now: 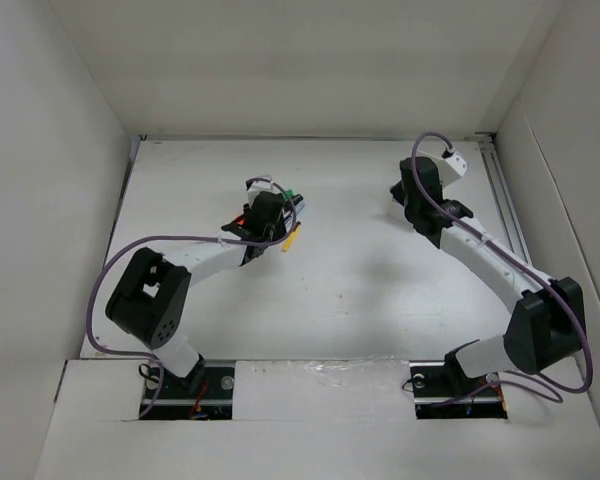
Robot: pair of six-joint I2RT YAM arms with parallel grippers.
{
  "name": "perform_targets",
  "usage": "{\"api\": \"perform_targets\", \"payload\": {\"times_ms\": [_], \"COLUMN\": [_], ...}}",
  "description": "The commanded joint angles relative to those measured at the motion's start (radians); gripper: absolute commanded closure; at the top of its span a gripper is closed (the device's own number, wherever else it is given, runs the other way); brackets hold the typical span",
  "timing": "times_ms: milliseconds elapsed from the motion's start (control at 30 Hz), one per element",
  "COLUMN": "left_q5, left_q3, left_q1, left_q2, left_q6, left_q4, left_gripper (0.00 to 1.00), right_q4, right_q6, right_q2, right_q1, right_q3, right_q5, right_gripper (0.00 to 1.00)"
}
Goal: Sort the stationery into containers
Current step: Pick up the pen from the center of the board.
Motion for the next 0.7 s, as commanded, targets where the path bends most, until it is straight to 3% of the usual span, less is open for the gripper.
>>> {"api": "perform_targets", "payload": {"times_ms": [0, 133, 300, 367, 500, 667], "left_q5": [0.012, -0.068, -0.01, 0.099, 0.176, 0.187], "left_q3": [0.045, 0.045, 0.012, -0.007, -0.065, -0.067], "left_q1": [0.054, 0.103, 0.193, 0.247, 0.273, 0.273], "left_q2": [-0.043, -0.053, -0.027, -0.027, -0.027, -0.027], "left_q6": [-0.049, -0.098, -0.152, -0.196, -0.27, -0.333], "left_q4": [0.008, -0.006, 0.023, 0.056, 0.15, 0.149], "left_gripper": [0.61, 0.52, 0.52, 0.52, 0.51, 0.48], "right_q4": [0.049, 0.069, 0.081, 0.091, 0.1, 0.111], "right_q6": [-0.013, -0.013, -0.022, -0.033, -0.043, -0.065], "right_q2": [-0.018, -0.018, -0.009, -0.009, 0.0, 0.011], "right_q1": [0.004, -0.005, -0.005, -0.005, -0.005, -0.005], "right_q3": [-0.001, -0.01, -0.019, -0.019, -0.019, -0.019], "right_q5": [-0.007, -0.034, -0.056, -0.068, -0.091, -0.125], "right_gripper": [1.0, 0.98, 0.84, 0.76, 0.7, 0.65]}}
